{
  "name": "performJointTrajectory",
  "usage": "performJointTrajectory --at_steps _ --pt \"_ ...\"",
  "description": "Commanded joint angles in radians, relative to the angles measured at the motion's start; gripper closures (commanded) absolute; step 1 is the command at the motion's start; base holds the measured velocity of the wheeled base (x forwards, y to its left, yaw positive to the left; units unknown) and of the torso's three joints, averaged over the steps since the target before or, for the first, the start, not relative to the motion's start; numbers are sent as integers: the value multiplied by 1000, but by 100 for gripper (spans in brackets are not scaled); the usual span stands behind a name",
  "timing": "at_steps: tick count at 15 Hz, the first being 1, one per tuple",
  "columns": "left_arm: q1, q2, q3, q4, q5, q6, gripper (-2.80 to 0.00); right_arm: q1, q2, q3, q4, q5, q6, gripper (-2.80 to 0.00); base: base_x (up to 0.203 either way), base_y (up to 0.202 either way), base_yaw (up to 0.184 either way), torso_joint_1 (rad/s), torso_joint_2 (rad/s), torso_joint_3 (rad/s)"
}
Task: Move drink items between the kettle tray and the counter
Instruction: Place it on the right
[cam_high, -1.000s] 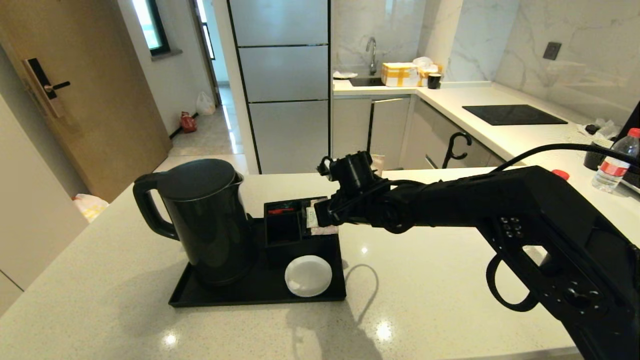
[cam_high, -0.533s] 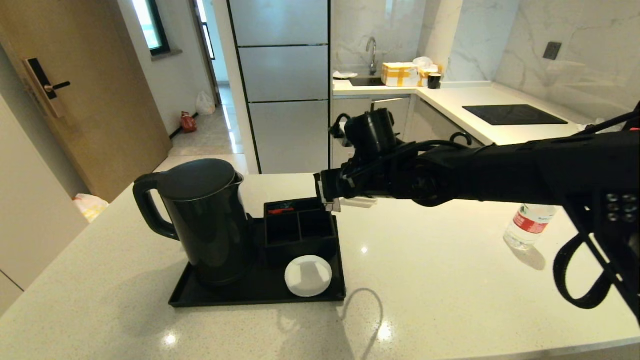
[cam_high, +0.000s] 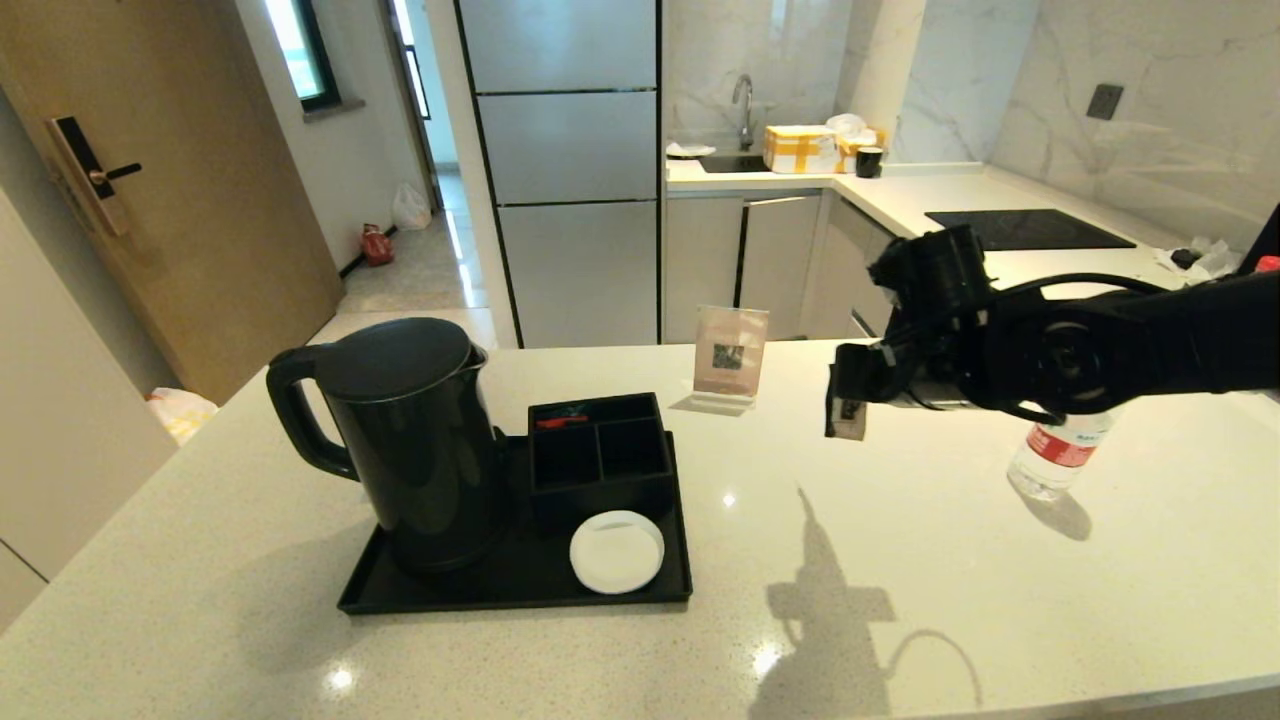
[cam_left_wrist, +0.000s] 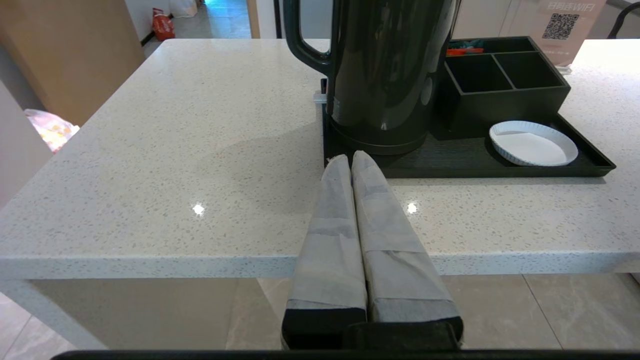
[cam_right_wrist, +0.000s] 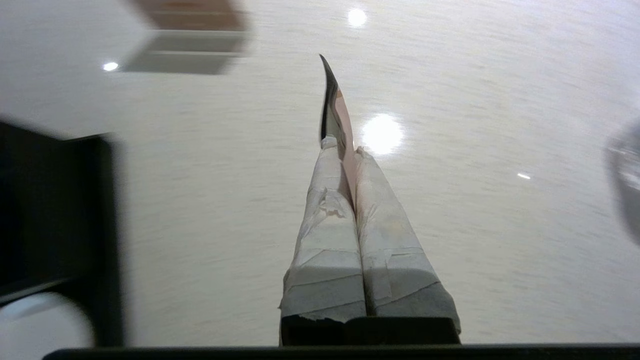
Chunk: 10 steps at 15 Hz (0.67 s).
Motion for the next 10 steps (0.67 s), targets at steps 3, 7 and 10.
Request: performJointTrajectory --at_steps 3,7,10 --pt "-1 1 0 -1 0 -1 0 -200 -24 237 -228 -15 -97 0 0 0 0 0 0 0" --pt "1 1 0 -1 0 -1 0 -214 -1 271 -258 -5 -109 -280 0 0 0 0 0 0" --pt "1 1 0 -1 0 -1 0 -193 -8 272 -262 -5 -107 -280 0 0 0 0 0 0"
